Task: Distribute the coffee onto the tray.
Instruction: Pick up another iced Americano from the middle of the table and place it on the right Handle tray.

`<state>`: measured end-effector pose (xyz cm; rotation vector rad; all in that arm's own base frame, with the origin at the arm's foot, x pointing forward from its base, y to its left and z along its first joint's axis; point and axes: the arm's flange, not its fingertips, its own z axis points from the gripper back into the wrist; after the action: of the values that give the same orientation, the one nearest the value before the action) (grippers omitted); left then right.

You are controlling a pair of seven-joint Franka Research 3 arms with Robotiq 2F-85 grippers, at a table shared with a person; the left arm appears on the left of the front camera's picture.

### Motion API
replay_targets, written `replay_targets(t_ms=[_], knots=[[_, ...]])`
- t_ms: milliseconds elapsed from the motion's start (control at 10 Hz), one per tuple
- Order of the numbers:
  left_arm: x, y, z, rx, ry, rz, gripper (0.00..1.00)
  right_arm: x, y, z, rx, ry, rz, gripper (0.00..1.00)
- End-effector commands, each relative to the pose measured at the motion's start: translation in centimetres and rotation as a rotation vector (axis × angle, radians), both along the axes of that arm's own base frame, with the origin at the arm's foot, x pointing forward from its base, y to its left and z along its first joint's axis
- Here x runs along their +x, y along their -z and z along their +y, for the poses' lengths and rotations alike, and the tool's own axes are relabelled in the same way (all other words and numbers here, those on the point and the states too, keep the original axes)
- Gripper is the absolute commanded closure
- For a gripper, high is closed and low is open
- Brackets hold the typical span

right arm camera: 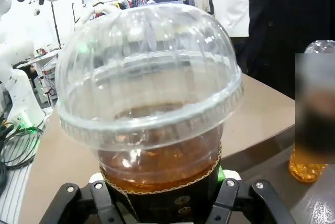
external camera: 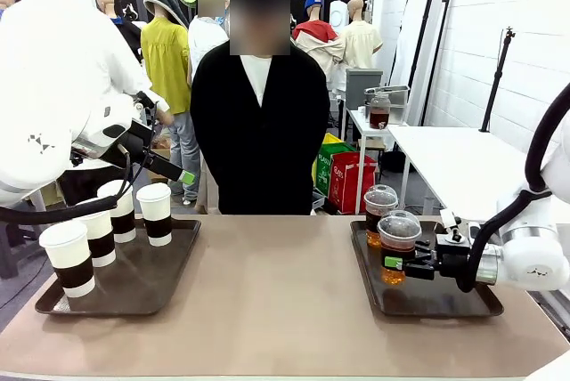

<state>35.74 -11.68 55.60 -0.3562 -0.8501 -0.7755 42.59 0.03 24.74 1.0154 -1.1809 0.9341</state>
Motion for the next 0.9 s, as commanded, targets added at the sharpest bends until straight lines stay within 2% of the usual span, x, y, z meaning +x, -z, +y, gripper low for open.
replay_targets(t_ms=[0,800], knots=[[0.0,0.0,0.1,-0.005,0.007,0.009,0.0,1.2,0.0,-0.1,0.043,0.017,-0.031,0.31],[0.0,0.0,0.1,-0.005,0.007,0.009,0.0,2.5,2.7,-0.3,0.047,0.043,0.015,0.31]])
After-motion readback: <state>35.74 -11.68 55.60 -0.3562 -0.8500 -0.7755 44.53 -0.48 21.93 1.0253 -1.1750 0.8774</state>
